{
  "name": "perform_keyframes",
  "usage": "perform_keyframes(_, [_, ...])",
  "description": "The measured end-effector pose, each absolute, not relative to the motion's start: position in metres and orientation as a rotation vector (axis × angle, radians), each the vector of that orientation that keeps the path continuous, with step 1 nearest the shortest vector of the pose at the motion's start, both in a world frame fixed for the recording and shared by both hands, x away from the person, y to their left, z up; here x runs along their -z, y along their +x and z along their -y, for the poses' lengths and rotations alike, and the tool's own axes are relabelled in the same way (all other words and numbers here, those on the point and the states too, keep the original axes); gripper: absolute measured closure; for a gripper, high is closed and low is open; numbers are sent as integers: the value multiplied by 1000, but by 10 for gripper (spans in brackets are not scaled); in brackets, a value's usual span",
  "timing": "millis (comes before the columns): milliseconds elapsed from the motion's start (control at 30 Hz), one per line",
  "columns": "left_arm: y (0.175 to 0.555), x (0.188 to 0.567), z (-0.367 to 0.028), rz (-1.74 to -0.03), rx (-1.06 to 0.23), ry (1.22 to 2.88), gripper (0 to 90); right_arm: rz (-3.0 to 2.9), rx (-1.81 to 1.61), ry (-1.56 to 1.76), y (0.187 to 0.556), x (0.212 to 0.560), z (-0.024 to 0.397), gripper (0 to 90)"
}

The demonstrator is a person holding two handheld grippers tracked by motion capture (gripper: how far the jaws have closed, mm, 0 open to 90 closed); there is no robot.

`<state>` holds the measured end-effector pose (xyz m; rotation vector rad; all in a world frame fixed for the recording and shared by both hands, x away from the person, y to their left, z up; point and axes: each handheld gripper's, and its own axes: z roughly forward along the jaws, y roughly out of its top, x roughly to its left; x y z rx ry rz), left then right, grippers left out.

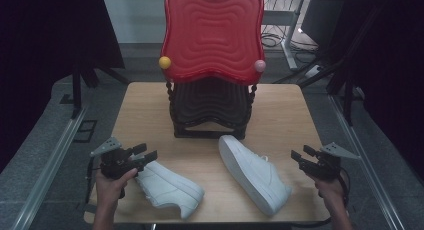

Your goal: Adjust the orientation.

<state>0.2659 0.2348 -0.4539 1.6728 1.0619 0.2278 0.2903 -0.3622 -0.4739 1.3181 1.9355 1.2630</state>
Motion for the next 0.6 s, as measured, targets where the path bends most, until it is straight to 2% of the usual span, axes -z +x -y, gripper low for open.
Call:
perform_keyframes(100, [268,455,-233,-1065,-231,1681,405,-1942,-1282,1296,288,471,360,402])
perform_keyframes(133, [267,455,-232,-1065,-232,1682,442,-1952,-1283,1285,288,471,359,402])
perform_keyframes(300, [264,454,-232,-1065,-197,1676,772,-1984,-1240,1243,285,474,354,406])
perform_keyframes(367, [261,452,-233,-1067,-181,1682,874,-1986,-1237,1238,285,475,353,406])
perform_keyframes(600, [243,451,-246,-1118,-247,1759,896,-2007,-1228,1246,287,477,350,398])
